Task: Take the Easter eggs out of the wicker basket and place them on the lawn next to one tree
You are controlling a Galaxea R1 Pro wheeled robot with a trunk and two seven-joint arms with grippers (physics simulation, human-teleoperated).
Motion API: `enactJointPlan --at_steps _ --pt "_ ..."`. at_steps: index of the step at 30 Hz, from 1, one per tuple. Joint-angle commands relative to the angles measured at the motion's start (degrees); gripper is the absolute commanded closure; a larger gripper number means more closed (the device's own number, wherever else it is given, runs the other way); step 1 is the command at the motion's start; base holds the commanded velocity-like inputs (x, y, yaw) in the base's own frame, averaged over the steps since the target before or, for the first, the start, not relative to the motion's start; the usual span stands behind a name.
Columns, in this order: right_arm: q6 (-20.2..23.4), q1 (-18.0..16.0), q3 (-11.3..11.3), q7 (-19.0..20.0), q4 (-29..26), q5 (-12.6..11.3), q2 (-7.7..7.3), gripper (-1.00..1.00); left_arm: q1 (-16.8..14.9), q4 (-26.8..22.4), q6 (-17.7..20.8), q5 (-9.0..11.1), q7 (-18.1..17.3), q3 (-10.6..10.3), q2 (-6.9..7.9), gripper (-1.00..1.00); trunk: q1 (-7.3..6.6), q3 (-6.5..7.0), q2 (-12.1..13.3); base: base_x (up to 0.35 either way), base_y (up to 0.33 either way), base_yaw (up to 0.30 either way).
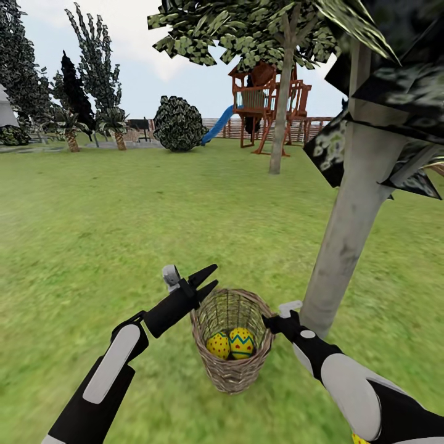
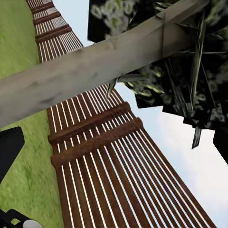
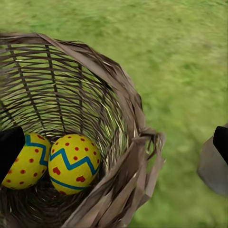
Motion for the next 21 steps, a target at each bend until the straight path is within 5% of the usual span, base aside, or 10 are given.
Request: enactJointPlan --at_steps 1,15,21 --pt "-0.2 -0.1 -0.6 0.1 -1.4 0.4 0.04 -1.00 0.0 0.0 0.2 0.3 0.0 0.0 0.05 -1.00 -0.24 0.14 0.4 0.000 0.000 0.000" --pt "0.0 -0.1 -0.4 -0.1 -1.2 1.0 0.72 -1.00 0.0 0.3 0.1 0.2 0.0 2.9 0.16 -1.00 -3.32 2.66 6.0 0.000 0.000 0.000" --pt "2.5 -0.1 -0.3 -0.2 -1.3 1.0 0.66 -1.00 0.1 0.4 -0.3 0.2 -0.3 3.7 0.20 -1.00 -3.32 2.66 6.0 0.000 0.000 0.000"
